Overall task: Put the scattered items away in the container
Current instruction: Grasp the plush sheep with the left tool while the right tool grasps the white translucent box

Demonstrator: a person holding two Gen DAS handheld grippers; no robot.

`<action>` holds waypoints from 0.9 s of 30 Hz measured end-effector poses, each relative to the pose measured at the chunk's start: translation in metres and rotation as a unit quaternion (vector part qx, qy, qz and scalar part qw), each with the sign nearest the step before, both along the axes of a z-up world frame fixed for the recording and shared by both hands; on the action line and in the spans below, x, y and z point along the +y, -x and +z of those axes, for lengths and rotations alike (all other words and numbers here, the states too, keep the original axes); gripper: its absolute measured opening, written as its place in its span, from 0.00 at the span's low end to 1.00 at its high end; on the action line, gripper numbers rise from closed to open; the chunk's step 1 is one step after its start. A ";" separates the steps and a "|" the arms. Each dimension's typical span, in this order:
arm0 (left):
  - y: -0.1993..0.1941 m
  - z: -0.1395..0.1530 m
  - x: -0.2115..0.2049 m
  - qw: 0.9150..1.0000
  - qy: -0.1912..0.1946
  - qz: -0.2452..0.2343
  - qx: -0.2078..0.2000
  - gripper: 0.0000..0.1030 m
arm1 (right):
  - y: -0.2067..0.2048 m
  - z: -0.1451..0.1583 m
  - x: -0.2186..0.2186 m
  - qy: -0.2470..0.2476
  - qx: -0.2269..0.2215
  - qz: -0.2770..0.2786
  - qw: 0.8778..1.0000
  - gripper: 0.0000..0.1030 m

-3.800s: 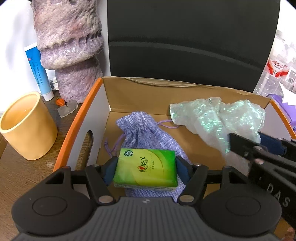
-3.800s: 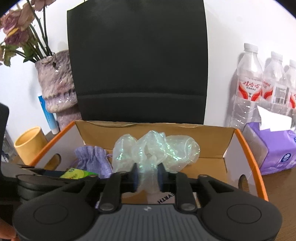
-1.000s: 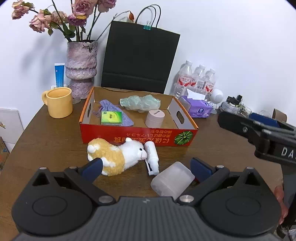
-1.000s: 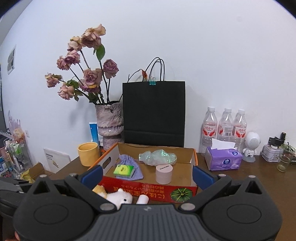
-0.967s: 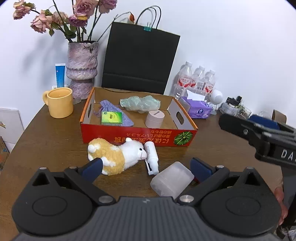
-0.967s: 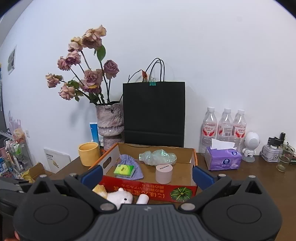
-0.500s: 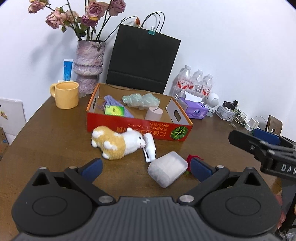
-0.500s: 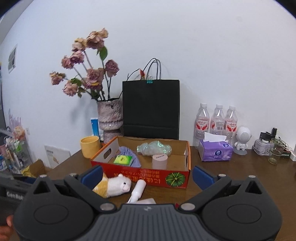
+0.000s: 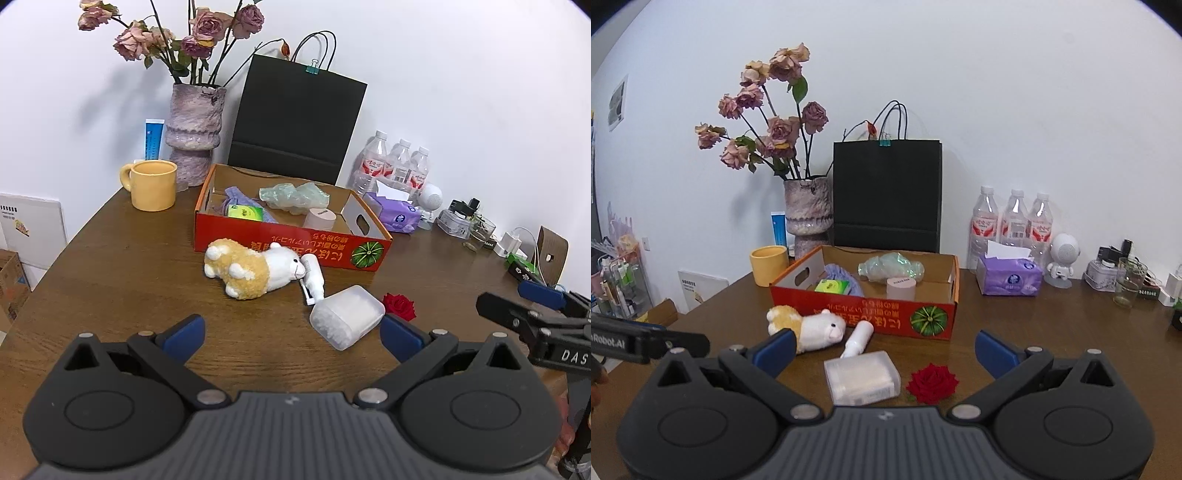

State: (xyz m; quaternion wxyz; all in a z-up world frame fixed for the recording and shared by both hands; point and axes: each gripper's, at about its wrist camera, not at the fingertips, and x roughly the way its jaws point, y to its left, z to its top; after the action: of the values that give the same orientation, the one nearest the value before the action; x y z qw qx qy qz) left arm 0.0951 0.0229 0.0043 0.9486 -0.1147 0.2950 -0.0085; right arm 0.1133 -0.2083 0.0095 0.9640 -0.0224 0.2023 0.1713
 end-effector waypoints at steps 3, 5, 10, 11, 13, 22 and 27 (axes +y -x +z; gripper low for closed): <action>0.005 -0.003 0.000 1.000 -0.009 0.008 0.001 1.00 | 0.004 -0.006 0.000 0.006 0.004 0.003 1.000 1.00; 0.008 -0.006 -0.002 1.000 -0.018 0.011 0.001 1.00 | 0.007 -0.010 0.002 0.013 0.006 0.006 1.000 1.00; 0.009 -0.012 -0.002 1.000 -0.024 0.011 0.010 1.00 | 0.005 -0.018 0.006 0.022 0.017 0.008 1.000 1.00; 0.008 -0.013 -0.002 1.000 -0.026 0.011 0.012 1.00 | 0.003 -0.020 0.006 0.022 0.020 0.008 1.000 1.00; 0.006 -0.016 -0.001 0.999 -0.030 0.012 0.014 1.00 | 0.001 -0.024 0.008 0.023 0.025 0.007 0.999 1.00; -0.010 -0.032 0.003 0.999 -0.030 0.018 0.031 1.00 | -0.019 -0.045 0.013 0.029 0.050 0.009 0.998 1.00; -0.025 -0.042 0.007 0.998 -0.034 0.027 0.040 1.00 | -0.035 -0.058 0.013 0.029 0.063 -0.006 0.998 1.00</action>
State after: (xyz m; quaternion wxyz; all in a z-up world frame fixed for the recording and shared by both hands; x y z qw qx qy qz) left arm 0.1199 0.0300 -0.0380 0.9393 -0.0903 0.3296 0.0316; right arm 0.1485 -0.1957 -0.0484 0.9492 -0.0387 0.2681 0.1604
